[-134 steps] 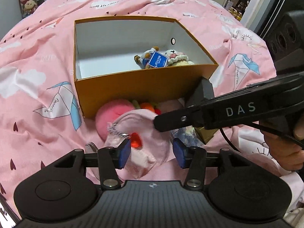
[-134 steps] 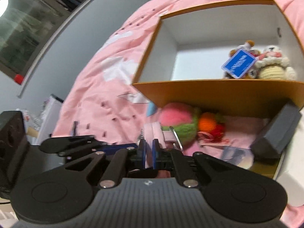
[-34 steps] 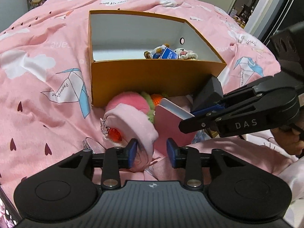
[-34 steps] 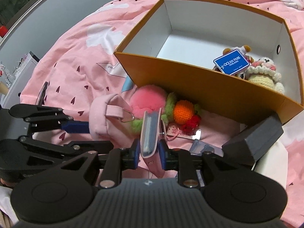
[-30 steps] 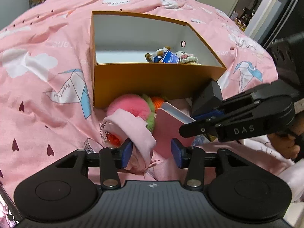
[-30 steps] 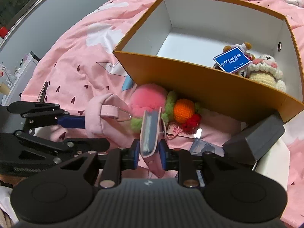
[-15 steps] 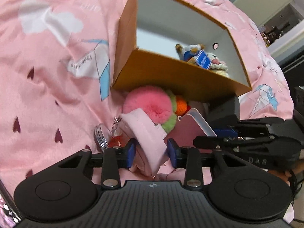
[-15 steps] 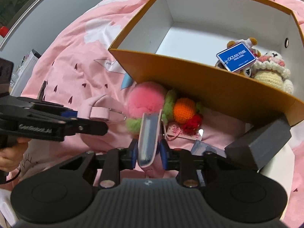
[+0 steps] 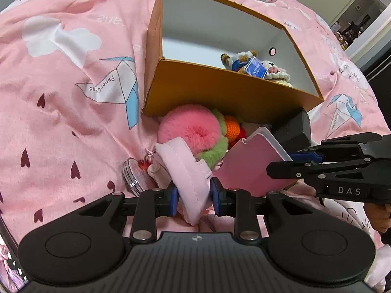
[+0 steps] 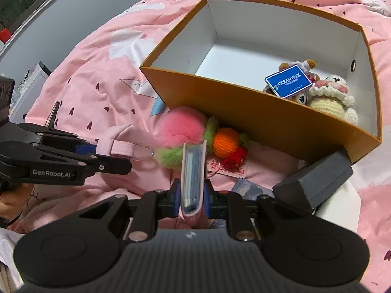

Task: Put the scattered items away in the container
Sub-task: 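Lift the pink pouch and pink wallet up from the bed, then carry the pouch and wallet over the box opening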

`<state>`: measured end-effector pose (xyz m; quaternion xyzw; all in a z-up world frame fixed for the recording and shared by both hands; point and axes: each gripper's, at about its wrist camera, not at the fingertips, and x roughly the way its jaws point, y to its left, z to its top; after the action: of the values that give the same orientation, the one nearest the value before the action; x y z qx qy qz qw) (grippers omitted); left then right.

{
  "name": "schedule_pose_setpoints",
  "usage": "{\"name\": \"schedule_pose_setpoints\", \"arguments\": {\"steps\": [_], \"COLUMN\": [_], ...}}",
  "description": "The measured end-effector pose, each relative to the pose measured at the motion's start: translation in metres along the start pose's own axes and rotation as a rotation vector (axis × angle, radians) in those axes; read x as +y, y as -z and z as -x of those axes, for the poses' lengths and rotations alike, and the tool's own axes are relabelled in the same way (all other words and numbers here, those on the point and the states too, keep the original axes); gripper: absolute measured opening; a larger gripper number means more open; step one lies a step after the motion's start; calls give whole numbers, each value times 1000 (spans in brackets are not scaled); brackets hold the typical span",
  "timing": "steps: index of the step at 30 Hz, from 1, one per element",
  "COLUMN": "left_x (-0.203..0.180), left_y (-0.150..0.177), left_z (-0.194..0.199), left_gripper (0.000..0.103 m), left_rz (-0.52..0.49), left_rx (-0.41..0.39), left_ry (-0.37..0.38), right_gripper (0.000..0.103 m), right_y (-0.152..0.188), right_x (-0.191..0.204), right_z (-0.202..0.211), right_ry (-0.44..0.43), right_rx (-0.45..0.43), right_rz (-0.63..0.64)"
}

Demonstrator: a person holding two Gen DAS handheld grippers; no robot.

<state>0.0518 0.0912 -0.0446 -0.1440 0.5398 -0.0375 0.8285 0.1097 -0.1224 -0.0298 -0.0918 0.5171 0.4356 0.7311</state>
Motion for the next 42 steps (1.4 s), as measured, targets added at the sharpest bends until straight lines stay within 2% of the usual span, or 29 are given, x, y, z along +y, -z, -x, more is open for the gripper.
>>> {"name": "schedule_pose_setpoints", "arguments": {"steps": [10,18,26,33,36,42], "left_x": [-22,-48,-75,-85,-89,-91], "left_y": [0,-16,-49,-85,-100,-124], "left_z": [38,75,98,84,71,40], "left_gripper": [24,23,23,23,23,23], "left_rz": [-84,-152,-218,-219,-219,-213], "left_rx": [-122,-237,-372,-453,-480,-474], "left_ry": [2,99,139,132,125,123], "right_gripper": [19,19,19,19,19,19], "right_y": [-2,-10,-26,-50,-63,-81], "right_x": [2,3,4,-17,-31,-59], "right_z": [44,94,138,146,136,113], "right_ry": [15,-4,50,101,138,218], "right_rx": [-104,-231,-385,-475,-478,-454], "right_rz": [7,-3,29,4,-16,-44]}}
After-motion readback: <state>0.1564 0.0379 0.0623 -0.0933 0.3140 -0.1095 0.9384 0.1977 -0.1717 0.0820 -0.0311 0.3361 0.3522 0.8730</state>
